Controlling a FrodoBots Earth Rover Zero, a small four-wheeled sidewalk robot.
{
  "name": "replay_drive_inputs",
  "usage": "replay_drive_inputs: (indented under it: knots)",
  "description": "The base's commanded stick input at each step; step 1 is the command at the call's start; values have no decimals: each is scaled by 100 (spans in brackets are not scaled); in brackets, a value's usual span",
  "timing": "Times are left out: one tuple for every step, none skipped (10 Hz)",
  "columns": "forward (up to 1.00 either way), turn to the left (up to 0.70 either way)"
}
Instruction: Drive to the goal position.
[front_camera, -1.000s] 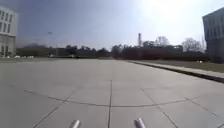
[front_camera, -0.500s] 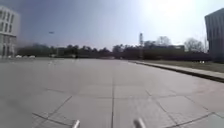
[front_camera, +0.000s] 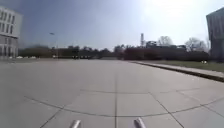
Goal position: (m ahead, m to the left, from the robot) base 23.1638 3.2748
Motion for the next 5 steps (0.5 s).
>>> replay_drive_inputs:
  knots:
    - [100, -40]
    - [100, -13]
    - [100, 0]
    - [100, 0]
    - [100, 0]
